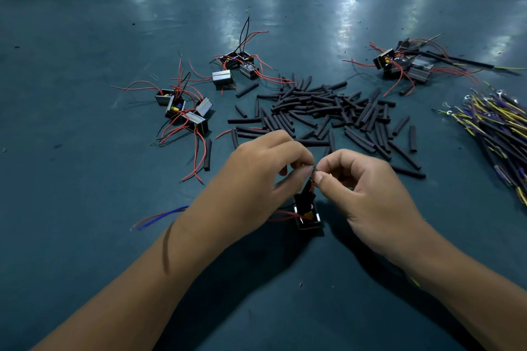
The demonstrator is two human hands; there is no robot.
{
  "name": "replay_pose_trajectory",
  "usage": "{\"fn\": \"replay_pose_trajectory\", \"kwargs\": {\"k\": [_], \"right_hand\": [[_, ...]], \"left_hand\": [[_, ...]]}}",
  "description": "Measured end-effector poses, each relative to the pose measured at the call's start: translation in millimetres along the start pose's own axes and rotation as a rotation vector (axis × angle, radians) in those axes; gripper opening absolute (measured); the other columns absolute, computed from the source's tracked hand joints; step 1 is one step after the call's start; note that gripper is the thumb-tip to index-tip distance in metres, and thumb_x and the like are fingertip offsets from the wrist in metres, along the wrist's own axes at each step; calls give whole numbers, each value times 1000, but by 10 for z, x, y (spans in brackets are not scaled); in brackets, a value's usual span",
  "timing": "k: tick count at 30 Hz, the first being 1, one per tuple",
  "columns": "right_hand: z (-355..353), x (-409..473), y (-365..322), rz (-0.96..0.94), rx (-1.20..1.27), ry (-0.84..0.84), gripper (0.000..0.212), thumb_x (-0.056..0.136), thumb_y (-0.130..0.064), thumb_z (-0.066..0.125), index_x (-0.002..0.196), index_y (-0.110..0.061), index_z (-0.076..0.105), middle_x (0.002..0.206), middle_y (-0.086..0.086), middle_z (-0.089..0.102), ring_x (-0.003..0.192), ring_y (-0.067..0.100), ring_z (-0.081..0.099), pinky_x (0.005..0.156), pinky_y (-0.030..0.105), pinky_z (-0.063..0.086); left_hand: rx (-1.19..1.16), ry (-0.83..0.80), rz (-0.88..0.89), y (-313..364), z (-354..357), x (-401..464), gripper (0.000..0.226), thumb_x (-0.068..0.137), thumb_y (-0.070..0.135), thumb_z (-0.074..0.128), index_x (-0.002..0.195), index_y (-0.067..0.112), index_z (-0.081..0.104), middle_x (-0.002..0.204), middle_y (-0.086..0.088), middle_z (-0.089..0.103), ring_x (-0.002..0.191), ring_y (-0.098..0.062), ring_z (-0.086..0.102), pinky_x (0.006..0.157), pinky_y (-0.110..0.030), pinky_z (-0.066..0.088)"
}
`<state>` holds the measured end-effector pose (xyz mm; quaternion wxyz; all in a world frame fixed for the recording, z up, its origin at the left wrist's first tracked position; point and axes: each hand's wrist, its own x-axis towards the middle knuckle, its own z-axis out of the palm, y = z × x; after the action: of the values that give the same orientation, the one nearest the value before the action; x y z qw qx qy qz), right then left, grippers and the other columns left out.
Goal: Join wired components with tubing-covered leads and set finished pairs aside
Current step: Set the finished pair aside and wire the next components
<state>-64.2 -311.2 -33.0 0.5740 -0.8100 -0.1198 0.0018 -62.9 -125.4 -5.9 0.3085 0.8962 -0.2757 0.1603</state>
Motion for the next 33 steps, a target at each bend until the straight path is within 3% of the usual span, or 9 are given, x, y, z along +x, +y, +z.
{"fn": "replay_pose_trajectory", "kwargs": {"k": [2, 4, 10, 14, 16, 18, 21, 30, 33], "right_hand": [[-21, -14, -25, -31, -42, -27, 13, 93, -18, 68, 81, -23, 66, 61, 2, 57, 53, 9, 46, 48, 30, 38], [-31, -35, -60, -74, -89, -46, 14, 93, -19, 67, 80, -25, 65, 66, 5, 60, 53, 13, 47, 50, 31, 40], [-35, -72, -129, -169, -215, -28, 12, 89, -14, 69, 80, -22, 65, 59, -6, 55, 49, 5, 44, 48, 12, 32], [-21, -85, -151, -233, -298, -8, 10, 87, -9, 70, 82, -16, 65, 63, -12, 52, 57, 4, 49, 53, 9, 33], [-19, -96, -159, -266, -327, -14, 10, 88, -9, 70, 83, -15, 64, 67, -14, 53, 59, 3, 49, 54, 9, 34], [-14, -103, -162, -296, -355, -27, 10, 89, -9, 70, 84, -14, 64, 70, -14, 53, 61, 3, 49, 55, 8, 34], [-9, -92, -159, -305, -362, -19, 9, 90, -12, 70, 84, -15, 64, 70, -16, 54, 64, 2, 51, 57, 8, 35], [-7, -56, -136, -290, -306, -27, 8, 90, -11, 72, 84, -15, 70, 63, -18, 55, 60, -1, 52, 55, 7, 34], [-28, -49, -133, -306, -313, -37, 9, 91, -11, 71, 83, -16, 68, 68, -17, 57, 63, -1, 54, 57, 6, 35]], "left_hand": [[35, -41, 38, -19, -18, 15, 6, 95, 17, 67, 94, 12, 70, 89, 4, 60, 80, -7, 50, 73, -27, 46], [53, -79, 53, -23, -38, 33, 8, 96, 19, 66, 92, 12, 68, 88, 4, 58, 81, -8, 48, 72, -26, 44], [14, -128, -12, 51, -71, 50, 12, 93, 16, 64, 82, 14, 60, 77, 10, 50, 71, -5, 44, 67, -16, 34], [-267, -164, -350, 124, -52, 38, 23, 90, 16, 64, 68, 19, 61, 52, 13, 46, 48, -4, 38, 48, -14, 26], [-495, -164, -573, 153, -41, 43, 24, 85, 17, 65, 61, 16, 64, 52, 7, 42, 47, -10, 30, 46, -23, 22], [-695, -168, -777, 174, -33, 54, 30, 82, 16, 62, 52, 17, 63, 56, -2, 43, 47, -14, 28, 43, -22, 19], [-876, -195, -926, 188, -28, 63, 36, 85, 10, 56, 50, 16, 62, 57, -3, 48, 42, -10, 30, 43, -19, 17], [-858, -167, -875, 159, -17, 58, 30, 83, 12, 59, 54, 15, 68, 56, 0, 51, 45, -10, 33, 43, -20, 22], [-481, -126, -506, 72, -95, 32, 20, 86, 13, 62, 69, 19, 69, 59, 12, 56, 50, -5, 42, 48, -15, 32]]}}
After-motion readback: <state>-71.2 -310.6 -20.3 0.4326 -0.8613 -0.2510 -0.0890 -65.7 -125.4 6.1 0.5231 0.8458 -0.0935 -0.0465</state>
